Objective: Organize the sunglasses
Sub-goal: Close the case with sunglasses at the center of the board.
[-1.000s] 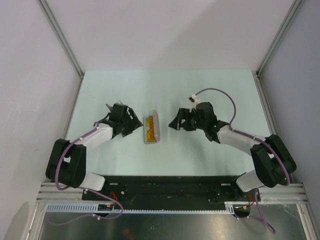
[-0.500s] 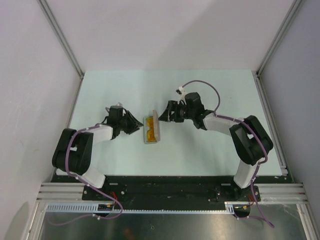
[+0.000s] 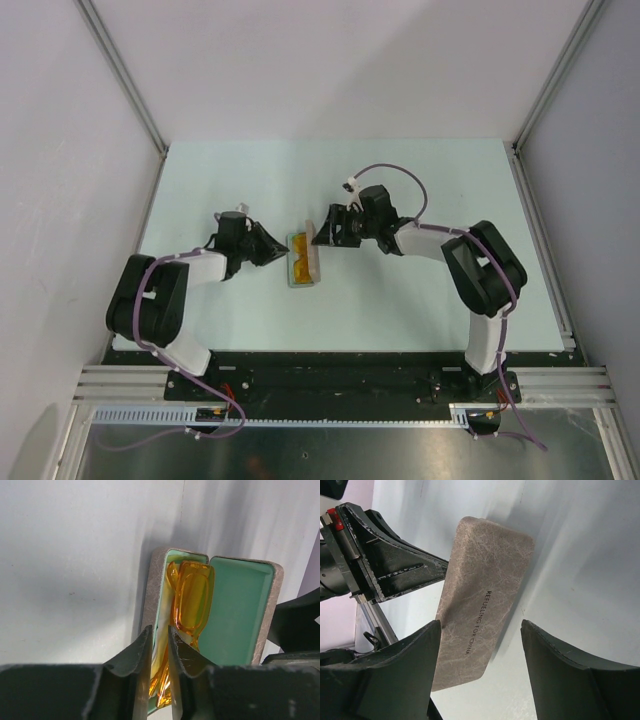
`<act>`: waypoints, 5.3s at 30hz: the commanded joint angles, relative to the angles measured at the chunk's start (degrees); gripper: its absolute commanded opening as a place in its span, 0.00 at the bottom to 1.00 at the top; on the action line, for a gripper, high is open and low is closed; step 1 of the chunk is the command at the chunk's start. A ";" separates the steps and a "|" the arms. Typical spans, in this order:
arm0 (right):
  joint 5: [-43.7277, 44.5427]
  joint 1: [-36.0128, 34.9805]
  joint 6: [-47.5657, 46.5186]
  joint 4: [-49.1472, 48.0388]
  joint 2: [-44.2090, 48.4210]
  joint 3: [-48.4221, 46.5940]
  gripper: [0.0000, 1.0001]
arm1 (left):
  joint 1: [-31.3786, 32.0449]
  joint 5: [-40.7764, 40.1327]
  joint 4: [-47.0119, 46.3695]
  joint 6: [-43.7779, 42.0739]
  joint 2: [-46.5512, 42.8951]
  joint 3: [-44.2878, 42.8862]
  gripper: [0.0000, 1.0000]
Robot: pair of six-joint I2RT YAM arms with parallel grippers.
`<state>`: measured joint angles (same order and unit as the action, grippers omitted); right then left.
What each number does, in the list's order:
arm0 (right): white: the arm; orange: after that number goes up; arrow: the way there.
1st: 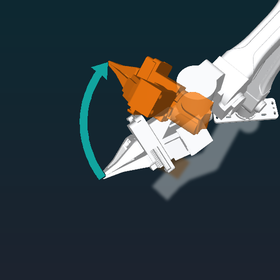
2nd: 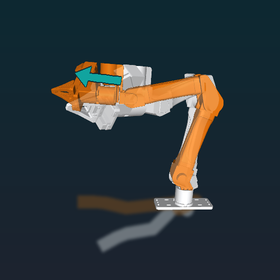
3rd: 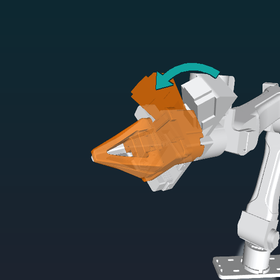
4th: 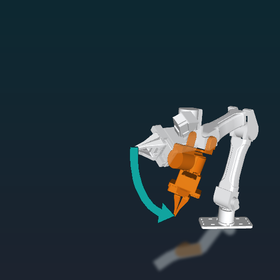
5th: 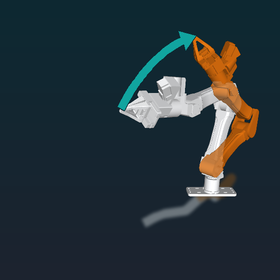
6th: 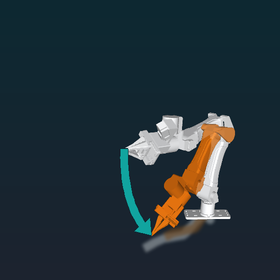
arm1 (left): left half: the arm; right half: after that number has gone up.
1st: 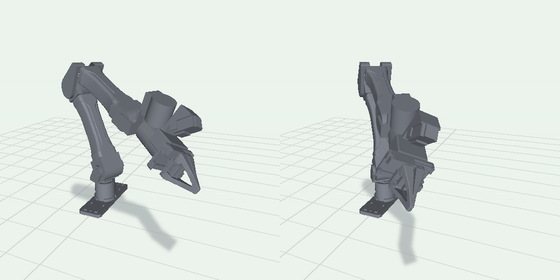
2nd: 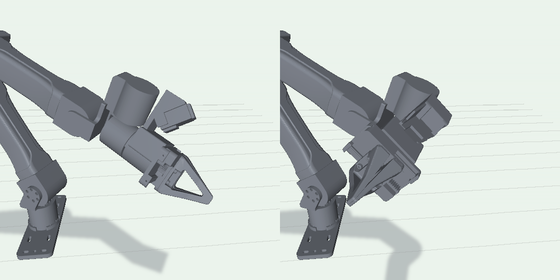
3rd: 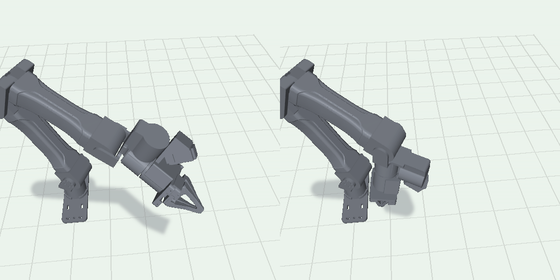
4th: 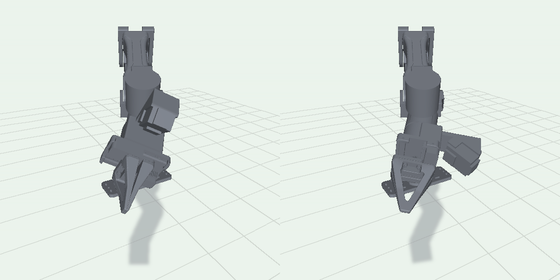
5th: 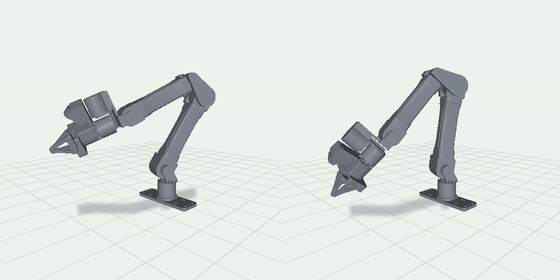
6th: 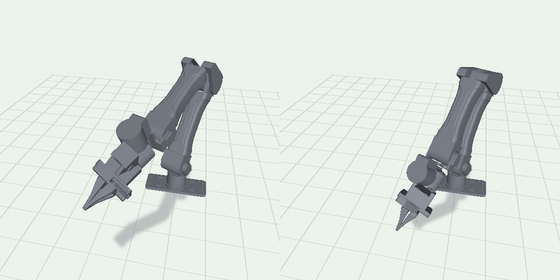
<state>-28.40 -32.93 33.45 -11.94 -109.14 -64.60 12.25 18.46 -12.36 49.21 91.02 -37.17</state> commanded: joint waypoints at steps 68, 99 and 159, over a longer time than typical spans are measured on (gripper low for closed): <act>12.85 -5.92 -4.80 19.33 1.57 -12.83 0.43 | 0.14 1.41 -2.23 -3.68 4.07 0.96 0.02; 9.77 -7.85 -4.10 18.80 -7.31 -18.81 0.34 | 0.14 1.49 -1.88 -4.04 1.62 1.40 0.01; 16.62 -14.27 -7.87 29.34 -16.81 -28.48 0.34 | 0.14 -18.99 10.51 -4.74 -19.39 4.30 0.08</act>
<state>-15.22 -45.80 27.29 11.40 -124.42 -92.49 12.36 0.12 -1.96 44.58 73.06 -32.67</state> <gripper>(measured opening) 0.318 0.070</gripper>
